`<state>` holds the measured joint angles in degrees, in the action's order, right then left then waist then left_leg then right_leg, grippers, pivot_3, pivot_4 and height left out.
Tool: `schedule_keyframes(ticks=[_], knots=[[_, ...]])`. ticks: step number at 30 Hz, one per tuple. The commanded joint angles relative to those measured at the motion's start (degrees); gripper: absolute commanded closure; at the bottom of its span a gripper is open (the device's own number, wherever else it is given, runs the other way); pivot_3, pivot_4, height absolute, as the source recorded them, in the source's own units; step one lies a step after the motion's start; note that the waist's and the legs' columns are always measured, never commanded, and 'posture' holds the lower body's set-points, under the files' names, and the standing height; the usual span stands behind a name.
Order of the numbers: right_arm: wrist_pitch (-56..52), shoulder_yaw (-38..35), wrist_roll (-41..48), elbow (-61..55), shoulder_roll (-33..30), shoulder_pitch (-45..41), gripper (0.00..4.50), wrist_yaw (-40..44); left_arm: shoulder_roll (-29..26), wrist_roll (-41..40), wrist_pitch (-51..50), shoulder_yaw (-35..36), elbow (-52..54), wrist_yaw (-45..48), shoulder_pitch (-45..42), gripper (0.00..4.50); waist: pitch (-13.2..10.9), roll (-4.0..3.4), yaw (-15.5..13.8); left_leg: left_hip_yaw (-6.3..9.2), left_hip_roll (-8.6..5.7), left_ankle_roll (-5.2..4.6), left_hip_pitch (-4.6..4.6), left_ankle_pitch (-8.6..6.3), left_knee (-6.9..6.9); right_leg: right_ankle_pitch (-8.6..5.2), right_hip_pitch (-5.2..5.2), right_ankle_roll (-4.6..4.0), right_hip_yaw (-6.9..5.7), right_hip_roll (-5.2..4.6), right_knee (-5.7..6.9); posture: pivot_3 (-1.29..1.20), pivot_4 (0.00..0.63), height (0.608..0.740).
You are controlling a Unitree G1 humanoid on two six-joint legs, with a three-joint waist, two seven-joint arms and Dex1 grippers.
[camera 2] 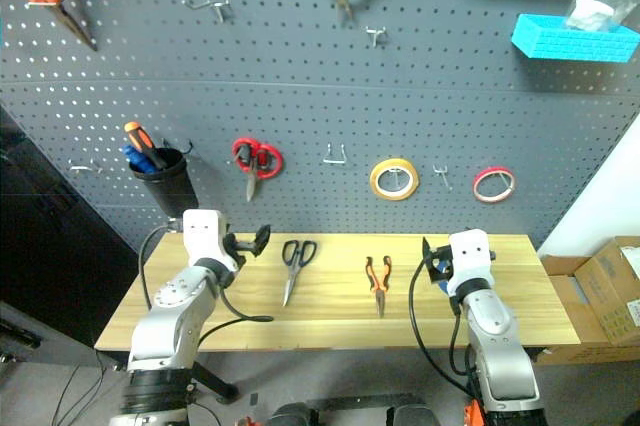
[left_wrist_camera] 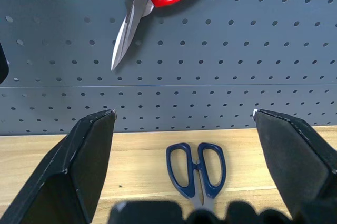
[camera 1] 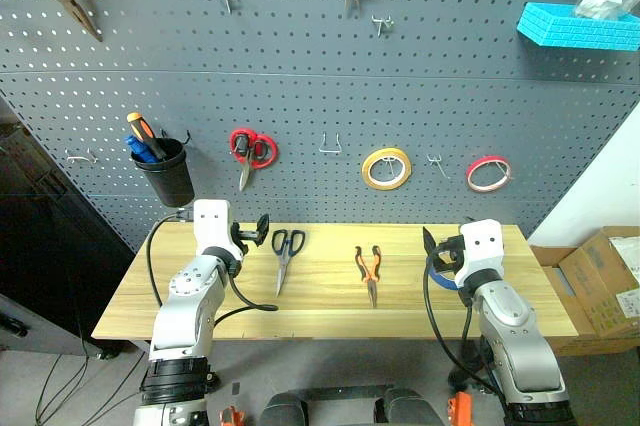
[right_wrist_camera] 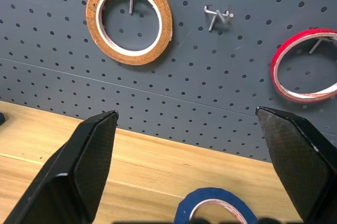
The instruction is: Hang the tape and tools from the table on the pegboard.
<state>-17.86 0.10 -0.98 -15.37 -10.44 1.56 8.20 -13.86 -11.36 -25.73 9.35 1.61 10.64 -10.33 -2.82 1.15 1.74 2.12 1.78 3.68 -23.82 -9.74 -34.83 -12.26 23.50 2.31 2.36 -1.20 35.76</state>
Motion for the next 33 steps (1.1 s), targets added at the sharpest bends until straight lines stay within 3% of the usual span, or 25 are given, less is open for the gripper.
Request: schedule_keyframes(ticks=[1,8,11,21,28,33], knots=[[0.2,-0.6,0.5,-2.3,-0.2,-0.4,0.0,0.3,0.1,-0.3,1.2,0.4,2.1,-0.1,-1.1,0.03,0.0,0.0,0.0,0.0,0.0,0.0,0.0,0.0,0.0,0.0,0.0,0.0,0.0,0.0,0.0,0.06,0.0,0.74],[-2.2,-1.2,1.0,-3.7,-0.2,0.6,0.0,0.4,0.2,-1.1,-0.8,0.3,2.9,0.4,-1.1,0.03,0.0,0.0,0.0,0.0,0.0,0.0,0.0,0.0,0.0,0.0,-0.07,0.0,0.0,0.0,0.0,0.05,0.003,0.74],[-5.6,-2.3,2.1,-5.4,-0.5,0.8,0.0,0.9,-0.3,-2.0,-3.1,-1.4,3.8,2.5,-2.9,0.03,-0.3,0.03,0.0,0.0,0.0,0.0,0.01,0.0,0.0,0.0,0.04,0.0,0.0,0.0,0.0,0.05,0.034,0.74],[-16.2,-2.0,5.8,-4.2,-14.2,-5.5,0.0,13.9,3.1,-7.0,-11.3,-11.3,0.5,13.8,-17.4,0.03,-3.9,-0.06,-0.1,-0.14,-0.03,-0.25,-0.1,-0.09,-0.13,0.0,-0.27,0.0,0.02,-0.18,-0.73,0.02,0.162,0.74],[-14.4,3.9,5.9,13.8,-24.6,-13.2,0.0,29.1,10.3,-13.2,-23.9,-20.7,-2.5,21.7,-19.2,0.03,-7.3,0.36,0.0,-0.37,-0.03,-1.17,-0.25,-0.19,-0.07,-0.08,-0.1,0.15,0.28,-0.08,-0.43,-0.02,0.246,0.74],[-10.4,5.3,5.1,26.2,-25.6,-19.6,0.0,33.5,14.0,-9.6,-22.7,-23.5,-6.3,17.8,-19.0,0.03,-10.3,0.36,0.2,-0.34,-0.07,-1.87,-0.35,-0.64,-0.16,-0.6,0.15,0.49,0.41,0.03,0.35,-0.03,0.296,0.74]])
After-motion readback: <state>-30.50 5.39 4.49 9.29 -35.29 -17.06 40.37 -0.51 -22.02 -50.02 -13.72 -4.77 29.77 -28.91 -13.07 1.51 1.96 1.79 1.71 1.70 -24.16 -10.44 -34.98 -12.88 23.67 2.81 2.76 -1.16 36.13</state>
